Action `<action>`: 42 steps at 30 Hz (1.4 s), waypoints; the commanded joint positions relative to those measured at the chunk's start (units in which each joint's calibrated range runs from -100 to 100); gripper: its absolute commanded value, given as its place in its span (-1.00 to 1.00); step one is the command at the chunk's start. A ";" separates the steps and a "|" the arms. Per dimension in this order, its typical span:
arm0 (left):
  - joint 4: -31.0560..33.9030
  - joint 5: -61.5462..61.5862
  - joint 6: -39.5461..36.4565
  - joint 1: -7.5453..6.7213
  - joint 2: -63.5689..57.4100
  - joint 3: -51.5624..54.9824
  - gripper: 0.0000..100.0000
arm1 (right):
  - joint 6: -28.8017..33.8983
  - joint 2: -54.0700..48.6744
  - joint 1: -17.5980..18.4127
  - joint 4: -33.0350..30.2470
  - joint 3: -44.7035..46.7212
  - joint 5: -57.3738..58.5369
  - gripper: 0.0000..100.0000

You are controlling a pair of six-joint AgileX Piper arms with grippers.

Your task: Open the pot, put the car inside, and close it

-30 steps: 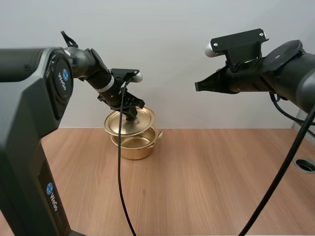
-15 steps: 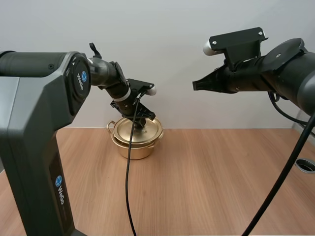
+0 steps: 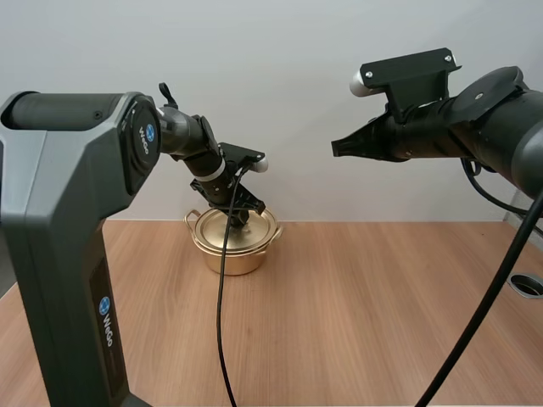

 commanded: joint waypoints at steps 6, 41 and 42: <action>-0.12 13.31 -2.96 0.14 -2.90 -4.72 1.00 | 0.03 0.07 0.01 -0.01 -0.03 0.54 -1.00; -54.43 14.14 24.81 19.38 -102.48 55.33 1.00 | -14.15 -14.97 0.01 12.00 16.68 -27.67 -1.00; -50.13 8.16 23.22 17.91 -102.34 55.33 1.00 | -14.28 -16.59 0.01 12.00 18.34 -28.32 -1.00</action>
